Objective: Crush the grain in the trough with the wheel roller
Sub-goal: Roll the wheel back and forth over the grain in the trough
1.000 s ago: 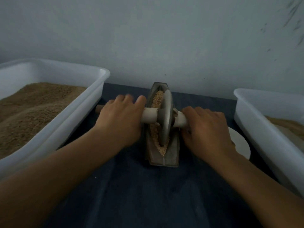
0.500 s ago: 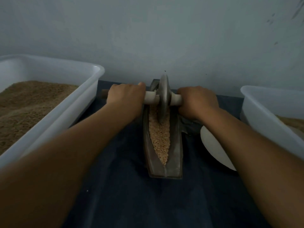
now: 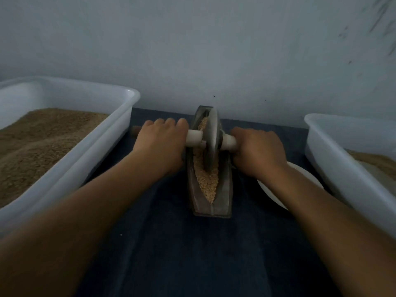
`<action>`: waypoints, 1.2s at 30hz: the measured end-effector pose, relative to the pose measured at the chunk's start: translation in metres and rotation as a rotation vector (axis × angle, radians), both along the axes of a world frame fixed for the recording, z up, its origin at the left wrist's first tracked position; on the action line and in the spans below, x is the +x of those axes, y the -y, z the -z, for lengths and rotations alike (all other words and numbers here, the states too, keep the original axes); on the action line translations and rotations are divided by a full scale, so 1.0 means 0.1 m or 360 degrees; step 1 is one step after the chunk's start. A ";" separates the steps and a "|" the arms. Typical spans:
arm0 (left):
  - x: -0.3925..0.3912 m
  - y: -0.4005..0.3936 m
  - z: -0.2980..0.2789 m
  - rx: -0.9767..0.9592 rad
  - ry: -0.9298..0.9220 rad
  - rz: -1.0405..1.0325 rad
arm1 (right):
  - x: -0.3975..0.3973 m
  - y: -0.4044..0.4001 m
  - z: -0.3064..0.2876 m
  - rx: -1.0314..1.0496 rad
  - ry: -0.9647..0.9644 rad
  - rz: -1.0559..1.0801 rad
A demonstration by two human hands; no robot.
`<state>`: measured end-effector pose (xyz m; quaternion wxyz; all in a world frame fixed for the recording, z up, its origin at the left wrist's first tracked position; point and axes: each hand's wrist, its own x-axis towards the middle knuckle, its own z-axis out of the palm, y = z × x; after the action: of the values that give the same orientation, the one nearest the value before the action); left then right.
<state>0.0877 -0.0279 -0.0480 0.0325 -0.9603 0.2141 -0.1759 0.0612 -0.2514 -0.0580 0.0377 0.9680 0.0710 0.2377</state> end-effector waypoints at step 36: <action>0.64 0.21 -0.24 0.0082 -0.0339 -0.0347 | 0.72 0.11 -0.24 -0.0108 -0.0568 0.0193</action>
<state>0.1516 -0.0486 -0.0243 0.0533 -0.9899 0.1152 -0.0629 0.1332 -0.2621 -0.0342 0.0714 0.9955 0.0260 0.0568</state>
